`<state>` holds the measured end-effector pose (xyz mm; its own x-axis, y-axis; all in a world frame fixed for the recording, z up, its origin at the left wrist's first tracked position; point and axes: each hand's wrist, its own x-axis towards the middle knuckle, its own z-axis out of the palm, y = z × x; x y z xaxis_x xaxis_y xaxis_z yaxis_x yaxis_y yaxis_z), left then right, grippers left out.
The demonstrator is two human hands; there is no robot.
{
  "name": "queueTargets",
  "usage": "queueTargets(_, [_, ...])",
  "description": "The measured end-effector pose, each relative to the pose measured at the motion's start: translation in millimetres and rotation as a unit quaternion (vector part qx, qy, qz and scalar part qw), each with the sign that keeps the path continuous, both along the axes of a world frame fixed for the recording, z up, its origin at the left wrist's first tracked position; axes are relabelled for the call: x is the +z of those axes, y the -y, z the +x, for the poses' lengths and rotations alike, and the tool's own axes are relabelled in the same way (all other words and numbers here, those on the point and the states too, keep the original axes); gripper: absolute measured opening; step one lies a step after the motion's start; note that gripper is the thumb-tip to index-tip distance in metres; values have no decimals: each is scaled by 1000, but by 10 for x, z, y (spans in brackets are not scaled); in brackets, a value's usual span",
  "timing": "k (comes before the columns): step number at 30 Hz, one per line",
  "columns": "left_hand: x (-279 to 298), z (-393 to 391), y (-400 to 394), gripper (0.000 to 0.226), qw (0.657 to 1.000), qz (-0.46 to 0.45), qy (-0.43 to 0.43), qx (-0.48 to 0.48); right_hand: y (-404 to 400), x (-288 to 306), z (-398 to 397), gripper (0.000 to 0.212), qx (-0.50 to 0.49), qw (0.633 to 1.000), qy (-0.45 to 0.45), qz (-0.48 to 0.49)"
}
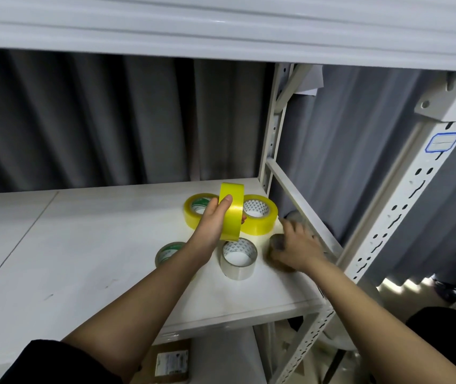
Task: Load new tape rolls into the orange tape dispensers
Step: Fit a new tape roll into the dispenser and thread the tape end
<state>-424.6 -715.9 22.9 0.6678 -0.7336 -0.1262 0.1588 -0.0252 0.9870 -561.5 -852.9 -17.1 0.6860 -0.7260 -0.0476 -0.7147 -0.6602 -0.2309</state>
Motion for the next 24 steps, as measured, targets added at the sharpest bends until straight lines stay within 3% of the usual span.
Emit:
queueTargets(2, [31,-44,2,41,1000,-4,14,-1,-2,223,30,72,5,996,80,-43])
queueTargets(4, [34,-79,31,30,1000,-9,24,-6,24,391,75,70,13,995,91,-35])
queueTargets(7, [55,-124,47,27,1000,-11,24,0,124,377,99,71,-22,994,49,92])
queueTargets(10, [40,-147,50,36,999,-10,30,-1,117,78,26,71,-39,980,-50,187])
queueTargets(15, [34,-140,40,43,999,-10,41,0,19,-101,-8,51,-81,988,-20,127])
queueTargets(21, [4,-137,46,35,999,-18,33,-7,-73,-21,-2,63,-7,991,-86,104])
queueTargets(24, [4,-132,68,20,999,-13,29,-9,-38,64,34,70,-32,997,-16,71])
